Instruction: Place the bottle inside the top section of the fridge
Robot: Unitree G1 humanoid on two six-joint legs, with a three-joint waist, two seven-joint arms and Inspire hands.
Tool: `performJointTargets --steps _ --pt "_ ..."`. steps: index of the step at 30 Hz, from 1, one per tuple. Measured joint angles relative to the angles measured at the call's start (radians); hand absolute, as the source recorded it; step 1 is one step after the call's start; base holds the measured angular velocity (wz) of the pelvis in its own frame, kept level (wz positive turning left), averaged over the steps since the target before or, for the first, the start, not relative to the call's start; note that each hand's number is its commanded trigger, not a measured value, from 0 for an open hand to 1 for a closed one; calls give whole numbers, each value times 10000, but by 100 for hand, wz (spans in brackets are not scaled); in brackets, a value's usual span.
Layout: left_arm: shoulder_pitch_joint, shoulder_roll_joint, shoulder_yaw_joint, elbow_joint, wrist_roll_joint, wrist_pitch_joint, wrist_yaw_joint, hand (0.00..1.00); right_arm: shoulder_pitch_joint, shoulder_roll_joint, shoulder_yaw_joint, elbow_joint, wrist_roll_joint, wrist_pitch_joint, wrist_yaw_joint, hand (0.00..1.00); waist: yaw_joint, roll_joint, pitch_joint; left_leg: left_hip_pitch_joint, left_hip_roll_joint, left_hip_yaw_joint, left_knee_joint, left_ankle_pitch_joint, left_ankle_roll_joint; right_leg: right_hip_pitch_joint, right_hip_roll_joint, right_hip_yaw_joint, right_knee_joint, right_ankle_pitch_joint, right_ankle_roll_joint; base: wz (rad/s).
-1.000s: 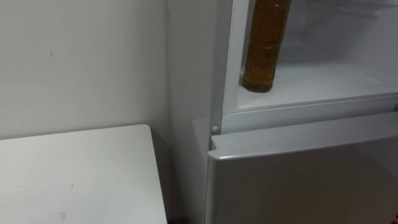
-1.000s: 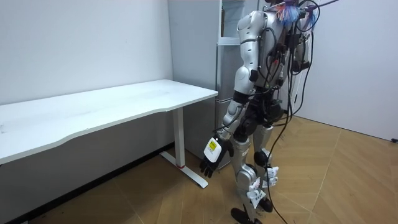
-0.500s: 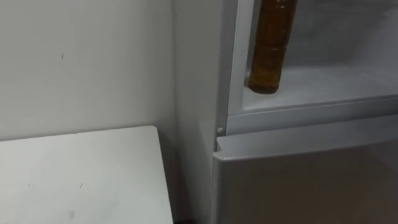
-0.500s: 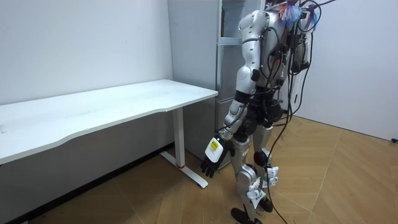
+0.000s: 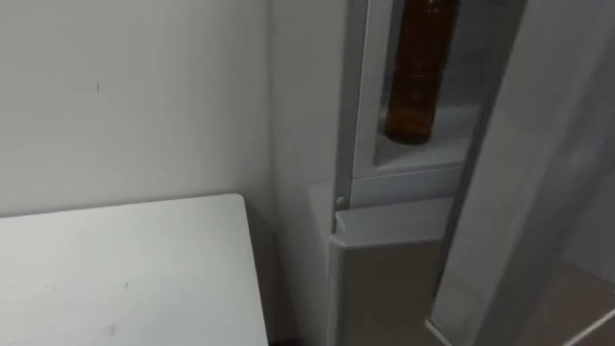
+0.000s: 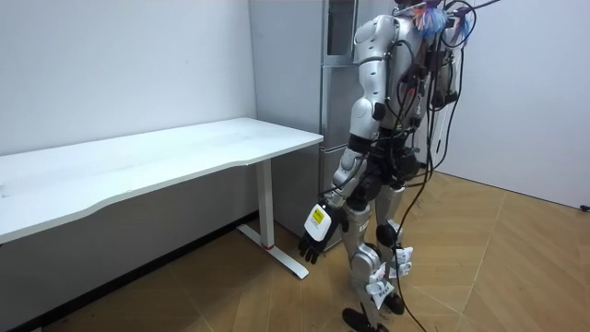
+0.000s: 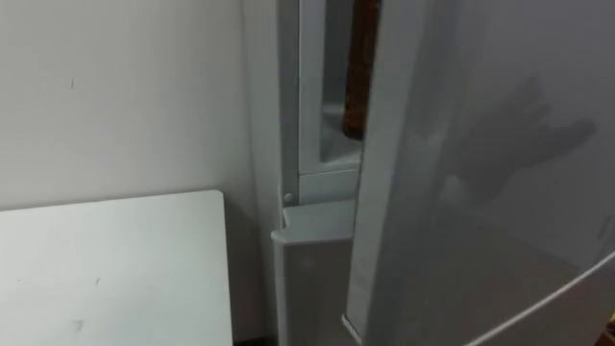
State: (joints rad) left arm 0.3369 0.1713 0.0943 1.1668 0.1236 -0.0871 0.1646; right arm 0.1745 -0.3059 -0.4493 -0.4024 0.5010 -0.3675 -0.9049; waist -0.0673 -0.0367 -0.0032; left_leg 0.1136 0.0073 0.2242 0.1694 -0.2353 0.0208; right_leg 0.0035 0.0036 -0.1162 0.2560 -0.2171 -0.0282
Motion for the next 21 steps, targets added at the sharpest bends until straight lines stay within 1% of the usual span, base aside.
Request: performJointTargets --steps 5,12,13,15,16,18,21 --pt "-6 0 -1 -1 -1 -1 -31 0 -258 -2 3 -57 -2 0 163 0 12 -7 2 -5 0 -1 1 0 0 4 -5 -19 -4 0 0 0" --pt "-13 -5 -1 -34 -2 3 -241 0 -269 -5 18 -117 -5 12 496 0 186 14 -3 -63 -1 -74 2 0 0 -8 -24 -143 -53 0 0 3" --pt "-14 -5 -1 -36 0 4 -246 0 -269 -10 27 -143 -10 26 499 0 192 17 -6 -76 1 -76 2 0 0 -10 -24 -158 -63 0 0 9" --pt "-17 -5 0 -36 0 15 -269 0 -269 -21 36 -289 -54 203 547 0 187 36 -34 -147 11 -80 13 0 0 -18 -31 -247 -123 4 -4 11" --pt "-18 -5 0 -36 -1 19 -273 0 -269 -24 50 -320 -55 208 571 0 201 39 -34 -150 13 -80 12 0 0 -18 -30 -254 -126 4 -4 6" --pt "-15 -6 -3 -36 5 64 -252 0 -273 -97 362 -389 -235 235 578 0 241 48 -38 -152 21 -83 8 1 -2 -4 -19 -252 -145 5 -5 0" --pt "-21 -5 5 -41 -1 101 -197 0 -273 -102 828 -410 -926 408 663 0 286 48 -40 -127 38 -76 5 2 -3 114 -1 -237 -125 18 -26 0"
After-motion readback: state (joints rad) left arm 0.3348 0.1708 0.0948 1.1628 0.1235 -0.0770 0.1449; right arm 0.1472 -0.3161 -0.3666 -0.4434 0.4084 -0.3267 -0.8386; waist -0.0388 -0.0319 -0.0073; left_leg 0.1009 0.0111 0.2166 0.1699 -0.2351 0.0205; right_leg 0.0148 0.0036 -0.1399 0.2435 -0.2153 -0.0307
